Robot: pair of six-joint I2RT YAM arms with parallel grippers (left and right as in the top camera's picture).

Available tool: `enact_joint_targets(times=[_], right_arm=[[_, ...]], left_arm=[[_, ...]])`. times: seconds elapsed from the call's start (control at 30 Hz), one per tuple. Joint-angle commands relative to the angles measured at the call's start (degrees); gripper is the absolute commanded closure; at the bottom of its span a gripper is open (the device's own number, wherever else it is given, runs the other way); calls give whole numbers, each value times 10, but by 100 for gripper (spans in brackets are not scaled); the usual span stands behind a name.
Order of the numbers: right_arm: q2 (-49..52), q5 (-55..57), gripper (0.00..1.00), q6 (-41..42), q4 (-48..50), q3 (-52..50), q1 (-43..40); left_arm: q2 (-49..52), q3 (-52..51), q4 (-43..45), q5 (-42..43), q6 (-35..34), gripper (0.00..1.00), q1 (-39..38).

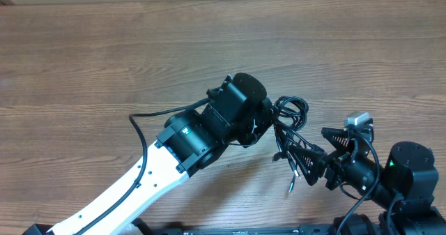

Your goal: Untangle cables

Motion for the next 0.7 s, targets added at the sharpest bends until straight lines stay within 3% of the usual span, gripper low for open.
enact_joint_targets(times=[0.0,0.33,0.67], right_arm=[[-5,19,0,-2,2,12,3],[-5,46,0,3,-2,12,3],[-5,225,0,111,-43,12,3]], left_arm=[[-1,4,0,31,0,96,-10],[-1,4,2,36,8,96,-28],[-1,4,2,73,78,96,-29]])
